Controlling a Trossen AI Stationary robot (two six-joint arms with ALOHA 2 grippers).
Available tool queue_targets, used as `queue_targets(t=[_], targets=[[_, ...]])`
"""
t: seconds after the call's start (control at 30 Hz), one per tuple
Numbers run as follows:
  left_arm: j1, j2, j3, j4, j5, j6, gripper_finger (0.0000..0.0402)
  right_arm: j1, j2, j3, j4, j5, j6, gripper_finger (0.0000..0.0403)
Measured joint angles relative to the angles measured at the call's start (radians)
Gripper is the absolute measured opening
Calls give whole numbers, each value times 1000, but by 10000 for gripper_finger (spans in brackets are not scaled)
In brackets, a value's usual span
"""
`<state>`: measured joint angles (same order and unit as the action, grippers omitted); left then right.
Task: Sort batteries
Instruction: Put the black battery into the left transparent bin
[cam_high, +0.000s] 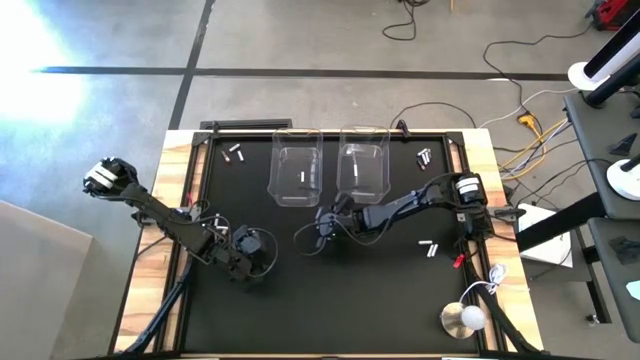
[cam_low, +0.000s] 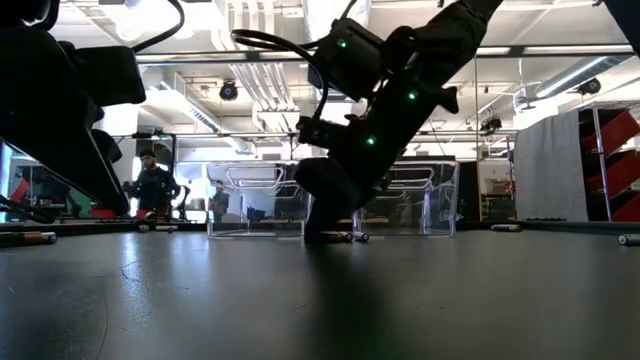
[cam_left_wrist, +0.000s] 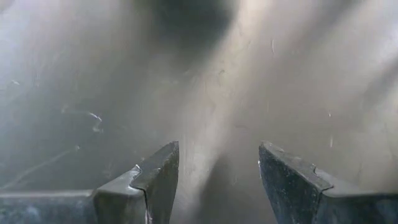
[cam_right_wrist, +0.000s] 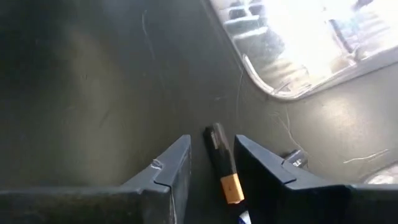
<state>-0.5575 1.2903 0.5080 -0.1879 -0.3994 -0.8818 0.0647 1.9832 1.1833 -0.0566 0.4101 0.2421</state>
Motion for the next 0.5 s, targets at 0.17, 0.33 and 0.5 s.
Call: queue_targets(t=[0.17,0.33,0.5], targets=[[-3,0,2,15,-2,1,198,-1,14,-6,1,-68,6,98],[-18,0,23,19,-2,1,198,11,12,-4,-23,-108,79,82],[-48,0,47,18,-2,8,198,51,-9,20,-68,-171,89,67]])
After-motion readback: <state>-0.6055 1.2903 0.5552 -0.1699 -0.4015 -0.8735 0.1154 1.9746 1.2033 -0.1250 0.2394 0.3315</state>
